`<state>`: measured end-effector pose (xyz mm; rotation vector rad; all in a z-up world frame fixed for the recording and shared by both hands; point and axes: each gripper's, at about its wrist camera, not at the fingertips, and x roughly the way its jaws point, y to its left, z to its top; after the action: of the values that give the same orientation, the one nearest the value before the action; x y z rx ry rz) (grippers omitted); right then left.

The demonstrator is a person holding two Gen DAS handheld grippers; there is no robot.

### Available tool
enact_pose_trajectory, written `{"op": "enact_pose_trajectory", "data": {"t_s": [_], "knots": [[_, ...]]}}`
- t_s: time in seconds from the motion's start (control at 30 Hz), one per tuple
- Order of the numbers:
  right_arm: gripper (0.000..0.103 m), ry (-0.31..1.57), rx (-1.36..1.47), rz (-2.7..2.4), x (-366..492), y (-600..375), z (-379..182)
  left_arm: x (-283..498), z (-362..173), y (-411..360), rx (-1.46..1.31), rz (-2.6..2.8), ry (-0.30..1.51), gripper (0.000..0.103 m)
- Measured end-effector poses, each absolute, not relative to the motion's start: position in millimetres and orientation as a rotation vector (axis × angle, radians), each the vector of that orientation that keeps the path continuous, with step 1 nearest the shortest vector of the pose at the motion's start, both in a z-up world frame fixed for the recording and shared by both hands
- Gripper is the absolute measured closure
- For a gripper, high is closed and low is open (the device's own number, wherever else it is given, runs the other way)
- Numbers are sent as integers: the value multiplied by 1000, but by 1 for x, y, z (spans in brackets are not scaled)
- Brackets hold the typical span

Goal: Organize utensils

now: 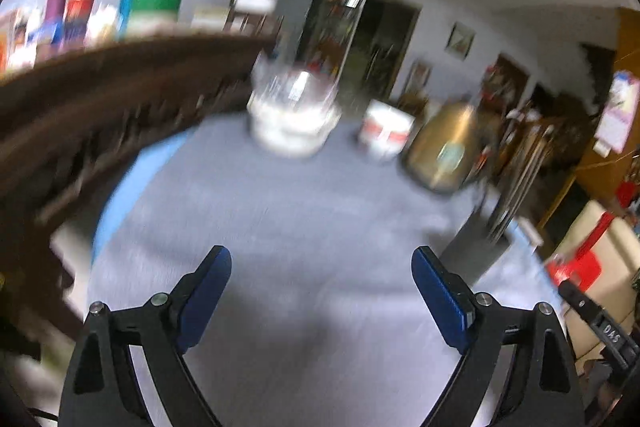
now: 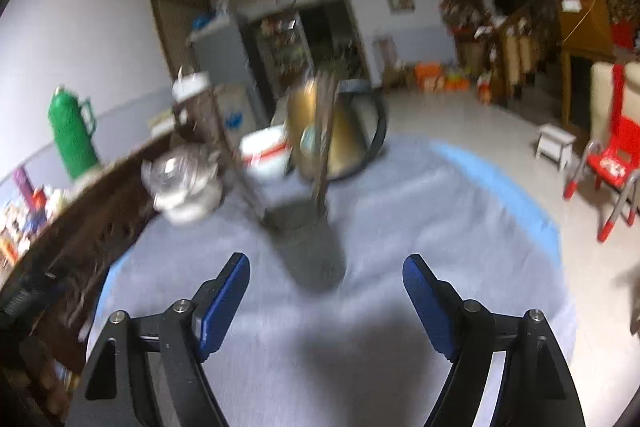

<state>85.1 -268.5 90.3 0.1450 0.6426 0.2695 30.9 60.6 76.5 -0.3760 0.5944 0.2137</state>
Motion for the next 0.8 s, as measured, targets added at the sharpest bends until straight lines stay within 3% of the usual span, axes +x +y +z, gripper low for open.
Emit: {"op": "enact_pose_trajectory", "data": {"t_s": [0.13,0.8], "knots": [[21,723,79,305,80,-248,76,29,55,56,-372,217,686,11],[21,710,51,309,76,-238,81,36,56,45,-312,197,723,11]]}}
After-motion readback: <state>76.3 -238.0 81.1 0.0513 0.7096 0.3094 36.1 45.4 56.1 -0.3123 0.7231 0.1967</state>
